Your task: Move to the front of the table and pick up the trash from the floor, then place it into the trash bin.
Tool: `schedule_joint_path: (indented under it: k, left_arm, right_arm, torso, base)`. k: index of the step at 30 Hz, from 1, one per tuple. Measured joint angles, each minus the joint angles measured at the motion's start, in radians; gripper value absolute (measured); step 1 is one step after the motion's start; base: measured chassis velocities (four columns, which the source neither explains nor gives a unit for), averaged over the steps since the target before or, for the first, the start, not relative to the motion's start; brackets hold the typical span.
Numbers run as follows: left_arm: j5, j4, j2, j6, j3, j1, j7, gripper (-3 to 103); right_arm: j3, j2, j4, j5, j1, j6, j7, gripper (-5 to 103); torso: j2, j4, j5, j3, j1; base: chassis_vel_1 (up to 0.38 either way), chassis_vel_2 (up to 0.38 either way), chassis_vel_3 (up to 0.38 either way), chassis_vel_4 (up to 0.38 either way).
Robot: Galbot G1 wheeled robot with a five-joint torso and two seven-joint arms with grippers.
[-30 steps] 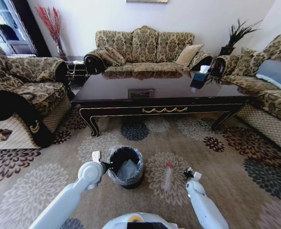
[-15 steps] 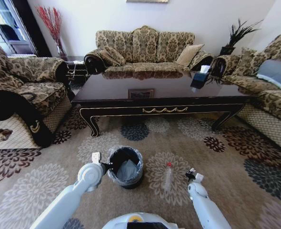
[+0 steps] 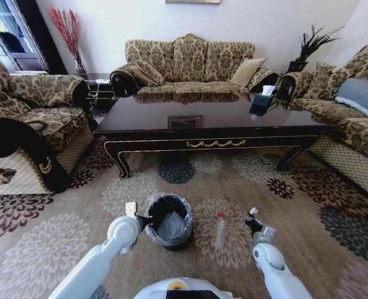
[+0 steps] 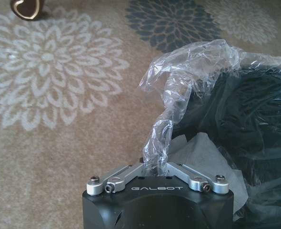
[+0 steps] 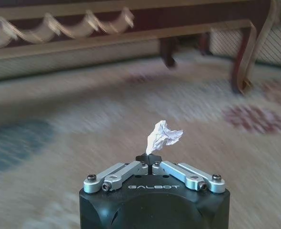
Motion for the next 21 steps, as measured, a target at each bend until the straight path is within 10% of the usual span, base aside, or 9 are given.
schedule_joint_path:
  k: [21]
  left_arm:
    - [0.009,0.077,-0.098,0.001,0.175,-0.140,-0.063,0]
  right_arm:
    - [-0.227,-0.037,0.566,-0.377,-0.324,0.078,-0.133,0]
  torso:
    - [0.000,-0.0001,0.0005,0.000,0.000]
  base:
    - [0.000,0.000,0.000,0.000]
